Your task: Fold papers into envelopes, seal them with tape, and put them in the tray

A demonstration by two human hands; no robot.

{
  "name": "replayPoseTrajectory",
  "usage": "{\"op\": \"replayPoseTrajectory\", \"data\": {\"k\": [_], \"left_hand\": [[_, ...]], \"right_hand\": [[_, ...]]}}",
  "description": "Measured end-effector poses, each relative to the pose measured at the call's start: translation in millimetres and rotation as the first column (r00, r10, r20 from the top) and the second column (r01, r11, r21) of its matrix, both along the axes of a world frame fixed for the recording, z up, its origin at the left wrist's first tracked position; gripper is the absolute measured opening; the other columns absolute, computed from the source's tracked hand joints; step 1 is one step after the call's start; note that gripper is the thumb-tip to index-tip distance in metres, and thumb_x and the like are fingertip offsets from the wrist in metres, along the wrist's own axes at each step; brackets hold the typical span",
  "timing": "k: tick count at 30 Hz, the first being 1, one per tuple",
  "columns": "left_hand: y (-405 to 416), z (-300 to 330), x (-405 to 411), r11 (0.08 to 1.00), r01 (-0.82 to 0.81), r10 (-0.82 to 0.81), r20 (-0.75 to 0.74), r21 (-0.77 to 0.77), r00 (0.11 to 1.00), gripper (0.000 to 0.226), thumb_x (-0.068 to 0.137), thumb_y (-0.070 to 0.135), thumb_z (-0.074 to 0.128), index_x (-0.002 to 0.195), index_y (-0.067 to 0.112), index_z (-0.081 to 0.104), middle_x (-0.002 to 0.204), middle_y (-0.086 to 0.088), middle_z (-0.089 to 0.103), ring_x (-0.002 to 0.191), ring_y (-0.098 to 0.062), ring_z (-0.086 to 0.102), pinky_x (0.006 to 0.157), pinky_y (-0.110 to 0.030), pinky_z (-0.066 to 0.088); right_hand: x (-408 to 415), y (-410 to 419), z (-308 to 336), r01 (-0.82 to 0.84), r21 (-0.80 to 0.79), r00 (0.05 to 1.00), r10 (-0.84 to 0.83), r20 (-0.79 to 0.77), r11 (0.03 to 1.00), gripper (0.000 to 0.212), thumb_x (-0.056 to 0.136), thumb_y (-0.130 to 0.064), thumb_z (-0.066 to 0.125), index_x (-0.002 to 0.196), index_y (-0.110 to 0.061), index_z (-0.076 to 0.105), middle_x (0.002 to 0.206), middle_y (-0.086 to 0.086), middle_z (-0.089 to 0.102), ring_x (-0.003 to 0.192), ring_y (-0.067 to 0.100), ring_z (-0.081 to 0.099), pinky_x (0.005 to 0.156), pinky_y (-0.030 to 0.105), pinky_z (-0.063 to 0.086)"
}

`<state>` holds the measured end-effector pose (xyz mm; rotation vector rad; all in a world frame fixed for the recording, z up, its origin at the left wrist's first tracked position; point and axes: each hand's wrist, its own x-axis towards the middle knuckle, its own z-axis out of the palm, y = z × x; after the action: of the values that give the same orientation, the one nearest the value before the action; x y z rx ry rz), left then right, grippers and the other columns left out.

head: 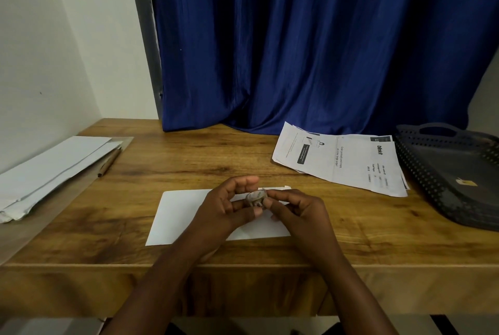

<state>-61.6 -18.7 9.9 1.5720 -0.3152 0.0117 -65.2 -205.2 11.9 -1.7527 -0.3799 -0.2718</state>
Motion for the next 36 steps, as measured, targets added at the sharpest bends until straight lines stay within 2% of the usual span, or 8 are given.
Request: {"op": "replayPoseTrajectory", "data": {"k": [6, 10, 13, 17, 21, 25, 30, 36], "left_hand": [[0.4, -2.3, 0.6, 0.999, 0.032, -0.033, -0.012, -0.038, 0.999, 0.051, 0.093, -0.009, 0.061, 0.136, 0.018, 0.058, 0.131, -0.005, 0.067, 0.122, -0.025, 0.065, 0.101, -0.045, 0.054], [0.8, -2.3, 0.2, 0.998, 0.061, -0.061, -0.003, -0.025, 0.998, 0.053, 0.096, -0.013, 0.053, 0.14, 0.016, 0.052, 0.134, -0.005, 0.067, 0.127, -0.024, 0.061, 0.105, -0.045, 0.051], [0.3, -0.3, -1.4, 0.997, 0.082, -0.082, 0.007, -0.005, 0.997, 0.056, 0.093, -0.01, 0.058, 0.142, 0.016, 0.05, 0.135, -0.002, 0.066, 0.128, -0.02, 0.061, 0.106, -0.036, 0.051], [0.1, 0.3, -0.6, 0.996, 0.092, -0.092, 0.019, 0.0, 0.996, 0.061, 0.088, -0.002, 0.068, 0.143, 0.015, 0.05, 0.137, -0.001, 0.065, 0.128, -0.02, 0.061, 0.107, -0.036, 0.049], [1.3, 0.3, 0.0, 0.998, 0.052, -0.053, 0.035, 0.035, 0.998, 0.059, 0.088, 0.002, 0.069, 0.141, 0.019, 0.052, 0.137, 0.002, 0.065, 0.128, -0.017, 0.06, 0.105, -0.034, 0.05], [1.9, -1.1, 0.2, 1.0, -0.002, 0.001, 0.048, 0.029, 0.999, 0.056, 0.085, 0.014, 0.075, 0.137, 0.023, 0.057, 0.129, -0.001, 0.068, 0.124, -0.021, 0.063, 0.106, -0.044, 0.051], [1.7, -2.9, 1.5, 0.998, 0.056, -0.057, 0.025, 0.04, 0.998, 0.06, 0.096, -0.011, 0.055, 0.145, 0.022, 0.047, 0.134, -0.007, 0.067, 0.129, -0.023, 0.059, 0.111, -0.049, 0.046], [2.7, -3.3, 2.3, 0.999, 0.025, -0.026, 0.035, 0.036, 0.999, 0.06, 0.096, -0.011, 0.053, 0.144, 0.024, 0.048, 0.138, -0.001, 0.064, 0.132, -0.019, 0.057, 0.114, -0.05, 0.042]], "right_hand": [[3.8, -1.8, -3.0, 0.035, 0.051, 0.998, -0.032, -0.049, 0.998, 0.019, 0.09, -0.013, 0.071, 0.105, -0.022, 0.078, 0.093, -0.01, 0.078, 0.068, 0.009, 0.07, 0.065, 0.016, 0.052], [3.4, -2.1, -4.3, 0.044, 0.042, 0.998, -0.042, -0.055, 0.998, 0.024, 0.087, -0.011, 0.075, 0.104, -0.028, 0.076, 0.09, -0.011, 0.077, 0.07, 0.014, 0.071, 0.068, 0.022, 0.056], [2.3, -2.5, -3.6, 0.019, 0.019, 0.999, -0.018, -0.031, 1.0, 0.03, 0.087, -0.011, 0.075, 0.106, -0.035, 0.074, 0.088, -0.011, 0.077, 0.068, 0.021, 0.069, 0.064, 0.023, 0.055], [0.2, -0.6, -1.5, -0.02, -0.041, 1.0, 0.02, 0.009, 0.999, 0.032, 0.088, -0.013, 0.075, 0.113, -0.033, 0.074, 0.091, -0.016, 0.076, 0.053, 0.002, 0.054, 0.056, 0.013, 0.043], [-0.2, 0.3, 0.1, -0.076, -0.044, 0.997, 0.076, -0.006, 0.996, 0.028, 0.09, -0.017, 0.072, 0.111, -0.036, 0.073, 0.098, -0.017, 0.077, 0.067, 0.011, 0.065, 0.066, 0.021, 0.052], [0.7, -1.2, 1.5, -0.068, 0.039, 0.997, 0.07, -0.043, 0.997, 0.023, 0.094, -0.014, 0.067, 0.103, -0.032, 0.075, 0.089, -0.015, 0.077, 0.072, 0.003, 0.068, 0.069, 0.016, 0.051], [3.2, -2.5, 0.8, -0.039, 0.032, 0.999, 0.04, -0.028, 0.999, 0.027, 0.097, -0.01, 0.062, 0.109, -0.031, 0.075, 0.092, -0.014, 0.077, 0.07, 0.005, 0.068, 0.069, 0.017, 0.051], [1.5, -0.9, 1.4, -0.075, 0.014, 0.997, 0.075, -0.007, 0.997, 0.038, 0.093, -0.003, 0.066, 0.104, -0.039, 0.072, 0.089, -0.016, 0.076, 0.072, 0.005, 0.067, 0.071, 0.018, 0.053]]}}
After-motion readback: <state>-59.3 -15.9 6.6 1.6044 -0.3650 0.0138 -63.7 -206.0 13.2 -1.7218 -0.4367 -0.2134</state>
